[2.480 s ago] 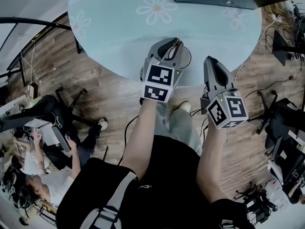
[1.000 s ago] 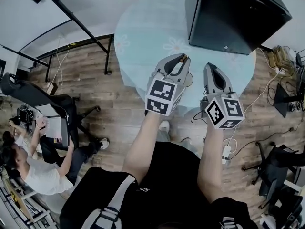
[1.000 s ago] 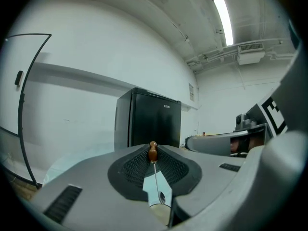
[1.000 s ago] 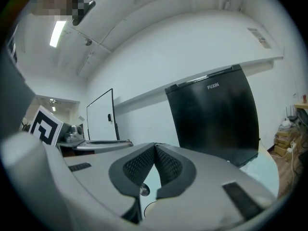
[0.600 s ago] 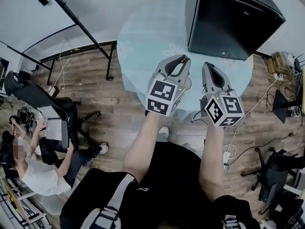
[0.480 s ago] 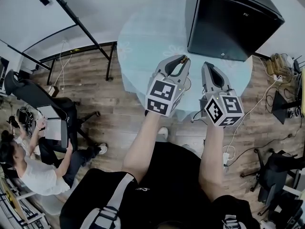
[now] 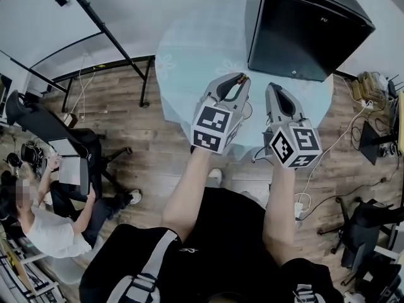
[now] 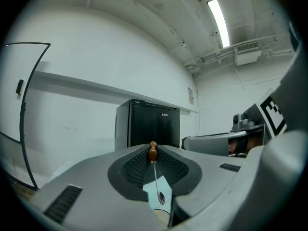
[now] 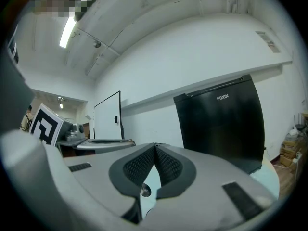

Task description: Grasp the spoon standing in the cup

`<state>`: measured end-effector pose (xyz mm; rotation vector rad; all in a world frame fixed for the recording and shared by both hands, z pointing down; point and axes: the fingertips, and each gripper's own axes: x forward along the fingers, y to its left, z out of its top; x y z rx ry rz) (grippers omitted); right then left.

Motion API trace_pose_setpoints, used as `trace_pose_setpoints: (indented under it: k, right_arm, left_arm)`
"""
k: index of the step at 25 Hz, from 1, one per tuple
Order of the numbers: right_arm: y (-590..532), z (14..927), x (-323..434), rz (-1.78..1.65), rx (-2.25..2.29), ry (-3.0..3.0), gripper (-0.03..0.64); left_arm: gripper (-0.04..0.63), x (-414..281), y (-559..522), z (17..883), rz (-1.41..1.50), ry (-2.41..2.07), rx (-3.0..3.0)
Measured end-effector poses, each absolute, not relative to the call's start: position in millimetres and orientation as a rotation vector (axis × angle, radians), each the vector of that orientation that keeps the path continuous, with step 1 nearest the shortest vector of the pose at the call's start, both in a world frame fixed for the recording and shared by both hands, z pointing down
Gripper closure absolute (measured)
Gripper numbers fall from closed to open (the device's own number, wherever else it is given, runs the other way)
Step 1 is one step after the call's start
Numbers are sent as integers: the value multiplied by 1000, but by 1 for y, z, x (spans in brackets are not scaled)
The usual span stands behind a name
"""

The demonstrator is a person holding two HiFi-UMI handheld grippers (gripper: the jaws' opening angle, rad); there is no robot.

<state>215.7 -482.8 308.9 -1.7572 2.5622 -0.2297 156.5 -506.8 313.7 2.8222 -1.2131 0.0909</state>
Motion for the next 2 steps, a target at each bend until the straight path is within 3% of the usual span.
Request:
trace_pose_setpoints:
  k: [2]
  right_arm:
    - [-481,310,217,-231,-1758,2562,612]
  left_arm:
    - [532,156,-505,315,84,-1215,2816]
